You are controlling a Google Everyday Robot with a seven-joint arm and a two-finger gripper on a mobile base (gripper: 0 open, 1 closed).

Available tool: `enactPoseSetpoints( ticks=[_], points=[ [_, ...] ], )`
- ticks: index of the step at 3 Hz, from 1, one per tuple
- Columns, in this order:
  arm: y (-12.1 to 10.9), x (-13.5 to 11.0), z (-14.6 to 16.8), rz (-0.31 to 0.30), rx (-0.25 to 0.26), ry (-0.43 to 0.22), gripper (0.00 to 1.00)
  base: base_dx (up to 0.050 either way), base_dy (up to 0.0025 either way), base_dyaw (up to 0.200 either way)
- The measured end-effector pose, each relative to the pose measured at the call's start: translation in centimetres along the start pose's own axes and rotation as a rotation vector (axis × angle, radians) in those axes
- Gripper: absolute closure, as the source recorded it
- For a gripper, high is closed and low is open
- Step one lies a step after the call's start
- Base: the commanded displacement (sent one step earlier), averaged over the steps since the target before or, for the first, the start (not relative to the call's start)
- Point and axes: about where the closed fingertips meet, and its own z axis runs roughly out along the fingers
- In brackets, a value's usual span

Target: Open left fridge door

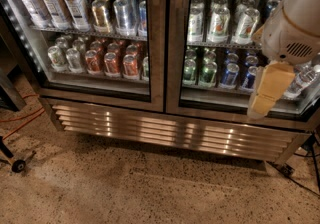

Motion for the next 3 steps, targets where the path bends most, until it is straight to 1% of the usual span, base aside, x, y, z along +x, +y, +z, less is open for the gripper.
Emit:
enactPoseSetpoints(
  ticks=[1, 2, 3],
  points=[
    [0.03, -0.81, 5.45, -0.038, -0.022, 0.063, 0.00, 0.000, 0.00000, 0.000],
    [0.03, -0.81, 5.45, -0.038, -0.022, 0.063, 0.00, 0.000, 0.00000, 0.000],
    [0.06, -0.48, 5.76, -0.047, -0.056, -0.032, 0.00, 0.000, 0.00000, 0.000]
  ],
)
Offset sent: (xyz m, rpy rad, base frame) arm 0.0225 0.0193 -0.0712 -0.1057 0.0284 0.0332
